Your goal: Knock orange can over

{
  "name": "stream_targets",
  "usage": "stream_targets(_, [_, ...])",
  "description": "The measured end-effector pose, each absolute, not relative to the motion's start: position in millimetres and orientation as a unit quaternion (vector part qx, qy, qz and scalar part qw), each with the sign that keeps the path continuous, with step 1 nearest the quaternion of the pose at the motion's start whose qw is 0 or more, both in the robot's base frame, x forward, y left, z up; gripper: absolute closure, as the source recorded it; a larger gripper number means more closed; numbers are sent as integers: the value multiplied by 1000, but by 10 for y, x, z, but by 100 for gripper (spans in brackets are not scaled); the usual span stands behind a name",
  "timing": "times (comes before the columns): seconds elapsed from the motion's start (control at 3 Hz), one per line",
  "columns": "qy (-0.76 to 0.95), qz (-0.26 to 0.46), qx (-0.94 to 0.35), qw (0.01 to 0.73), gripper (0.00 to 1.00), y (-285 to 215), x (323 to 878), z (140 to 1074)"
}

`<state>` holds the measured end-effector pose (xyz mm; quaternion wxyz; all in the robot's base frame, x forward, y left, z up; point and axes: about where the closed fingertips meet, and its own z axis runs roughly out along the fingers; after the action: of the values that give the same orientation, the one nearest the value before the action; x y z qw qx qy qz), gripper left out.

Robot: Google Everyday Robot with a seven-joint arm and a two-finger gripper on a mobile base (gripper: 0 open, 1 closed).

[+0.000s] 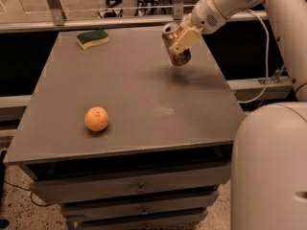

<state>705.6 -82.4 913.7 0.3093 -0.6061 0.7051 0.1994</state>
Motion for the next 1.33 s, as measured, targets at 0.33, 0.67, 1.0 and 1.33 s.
stream_targets(0.33, [699, 153, -650, 254, 100, -1152, 6891, 9003])
stream_targets(0.67, [683, 118, -685, 222, 100, -1295, 6790, 8939])
stream_targets(1.0, [646, 90, -733, 193, 92, -1220, 6659, 8863])
stream_targets(1.33, [598, 79, -781, 163, 74, -1035, 6435, 8712])
